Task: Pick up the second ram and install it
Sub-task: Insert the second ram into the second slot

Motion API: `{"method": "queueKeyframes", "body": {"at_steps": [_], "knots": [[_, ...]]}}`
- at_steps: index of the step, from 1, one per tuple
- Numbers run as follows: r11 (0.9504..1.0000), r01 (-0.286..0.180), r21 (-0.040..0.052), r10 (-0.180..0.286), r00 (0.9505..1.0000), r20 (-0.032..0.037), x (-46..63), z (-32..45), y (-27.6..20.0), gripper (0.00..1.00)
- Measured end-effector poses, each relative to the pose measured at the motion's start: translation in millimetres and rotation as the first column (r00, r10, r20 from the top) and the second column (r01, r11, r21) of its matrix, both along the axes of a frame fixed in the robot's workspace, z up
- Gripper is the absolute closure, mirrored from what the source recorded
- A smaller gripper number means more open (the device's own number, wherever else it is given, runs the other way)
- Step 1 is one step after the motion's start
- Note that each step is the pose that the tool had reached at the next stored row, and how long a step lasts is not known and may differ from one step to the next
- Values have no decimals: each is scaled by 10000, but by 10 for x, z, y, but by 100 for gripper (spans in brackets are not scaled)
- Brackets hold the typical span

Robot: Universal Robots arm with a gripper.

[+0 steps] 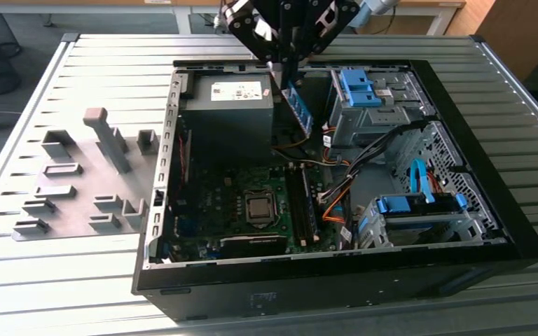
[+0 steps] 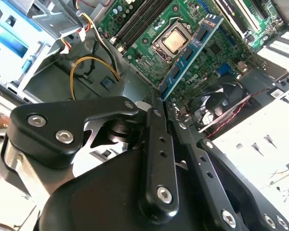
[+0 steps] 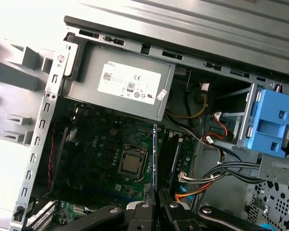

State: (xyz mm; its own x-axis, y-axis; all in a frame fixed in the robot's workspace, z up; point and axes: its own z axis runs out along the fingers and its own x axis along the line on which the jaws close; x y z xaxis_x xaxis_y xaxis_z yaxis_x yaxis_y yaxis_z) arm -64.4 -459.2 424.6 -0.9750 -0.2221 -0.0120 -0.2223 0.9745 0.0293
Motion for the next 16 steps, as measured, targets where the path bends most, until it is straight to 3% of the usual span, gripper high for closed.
{"method": "queueKeyframes", "body": {"at_steps": [5, 11, 16], "knots": [[9989, 477, -3, -477, 9989, -2, 16, -31, 3, 86], [9984, 563, -3, -563, 9984, -2, 109, -106, 3, 86], [9947, 1031, -5, -1031, 9947, -2, 126, -176, 4, 86]]}}
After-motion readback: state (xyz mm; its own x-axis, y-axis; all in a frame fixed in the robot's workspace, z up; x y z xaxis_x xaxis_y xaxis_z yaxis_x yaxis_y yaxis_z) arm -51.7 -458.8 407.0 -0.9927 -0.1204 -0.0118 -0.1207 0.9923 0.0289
